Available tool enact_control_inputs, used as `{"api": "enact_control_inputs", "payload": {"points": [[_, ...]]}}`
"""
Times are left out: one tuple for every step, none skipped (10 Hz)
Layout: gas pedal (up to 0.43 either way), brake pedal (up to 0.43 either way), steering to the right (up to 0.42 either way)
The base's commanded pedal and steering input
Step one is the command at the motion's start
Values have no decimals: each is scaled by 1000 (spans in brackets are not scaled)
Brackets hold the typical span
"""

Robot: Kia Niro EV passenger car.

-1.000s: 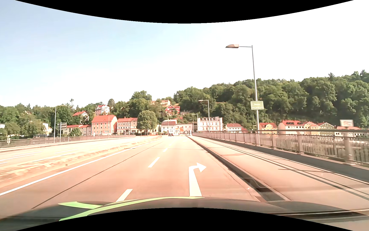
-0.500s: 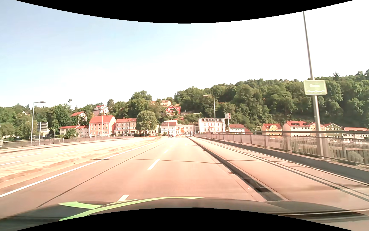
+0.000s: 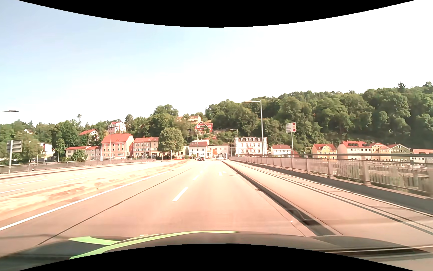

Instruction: Follow the waypoints while adhering to traffic rules and regulations

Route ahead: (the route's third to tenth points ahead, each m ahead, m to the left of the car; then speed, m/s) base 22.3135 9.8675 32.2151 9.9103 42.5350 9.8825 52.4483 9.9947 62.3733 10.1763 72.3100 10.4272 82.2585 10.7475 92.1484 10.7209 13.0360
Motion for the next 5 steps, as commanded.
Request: {"api": "enact_control_inputs", "payload": {"points": [[130,0,-5],[110,0,-5],[98,0,-5],[87,0,-5],[79,0,-4]]}}
